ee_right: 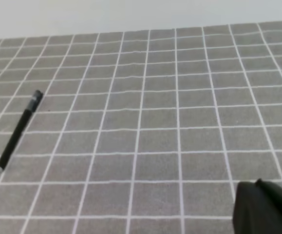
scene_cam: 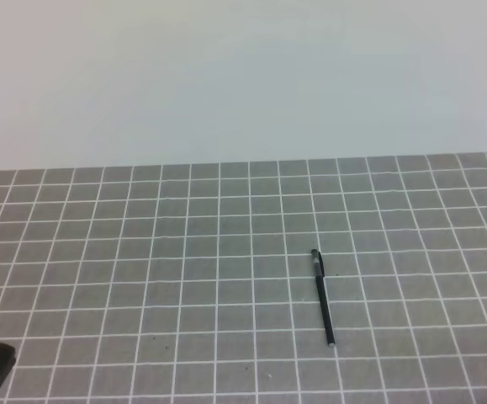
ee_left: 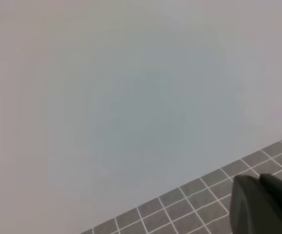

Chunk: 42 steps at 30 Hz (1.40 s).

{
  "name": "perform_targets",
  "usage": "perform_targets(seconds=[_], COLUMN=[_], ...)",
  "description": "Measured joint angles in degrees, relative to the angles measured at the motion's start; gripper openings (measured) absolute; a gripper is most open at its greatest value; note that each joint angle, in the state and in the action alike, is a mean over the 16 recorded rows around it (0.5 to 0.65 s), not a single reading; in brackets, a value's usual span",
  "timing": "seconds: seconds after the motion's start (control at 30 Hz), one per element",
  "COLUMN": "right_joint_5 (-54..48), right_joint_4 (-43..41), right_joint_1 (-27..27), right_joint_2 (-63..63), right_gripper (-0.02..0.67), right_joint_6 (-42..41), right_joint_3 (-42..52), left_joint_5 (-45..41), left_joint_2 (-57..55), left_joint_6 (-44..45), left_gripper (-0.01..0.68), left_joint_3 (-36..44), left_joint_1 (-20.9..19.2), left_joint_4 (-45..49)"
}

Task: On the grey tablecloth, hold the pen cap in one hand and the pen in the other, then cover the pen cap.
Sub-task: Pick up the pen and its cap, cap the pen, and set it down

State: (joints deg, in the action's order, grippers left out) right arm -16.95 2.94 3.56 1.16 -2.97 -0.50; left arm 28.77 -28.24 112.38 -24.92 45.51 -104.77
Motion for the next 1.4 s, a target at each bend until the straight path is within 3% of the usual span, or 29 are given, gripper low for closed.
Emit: perform_targets(seconds=[0.27,0.47,0.63,1.07,1.23,1.4], right_joint_5=[0.2,0.1,-0.1,-0.5,-0.5,-0.5], right_joint_4=[-2.5,-3.4,-3.7,-4.0,-4.0,-4.0], right_joint_1=[0.0,-0.1,-0.2,-0.3,-0.3,-0.3], right_joint_2=[0.0,0.0,0.0,0.0,-0.1,-0.1], right_gripper=[0.003,0.003,0.003,0.002,0.002,0.001], right_joint_6=[4.1,4.3,3.8,2.5,2.5,2.5], right_joint_3=[0.0,0.0,0.0,0.0,0.0,0.0], left_joint_5=[-0.3,-2.2,-4.7,-11.3,-12.0,-12.2], left_joint_2=[0.0,0.1,0.9,11.1,15.4,17.7], left_joint_6=[-0.5,-0.6,-0.9,-4.8,-6.0,-7.2], left_gripper=[0.000,0.000,0.000,0.000,0.000,0.000], left_joint_3=[0.0,0.0,0.0,0.0,0.0,0.0], left_joint_1=[-0.7,-5.2,-13.2,-40.5,-46.4,-49.1], left_joint_4=[0.0,0.0,0.0,0.3,0.3,0.3])
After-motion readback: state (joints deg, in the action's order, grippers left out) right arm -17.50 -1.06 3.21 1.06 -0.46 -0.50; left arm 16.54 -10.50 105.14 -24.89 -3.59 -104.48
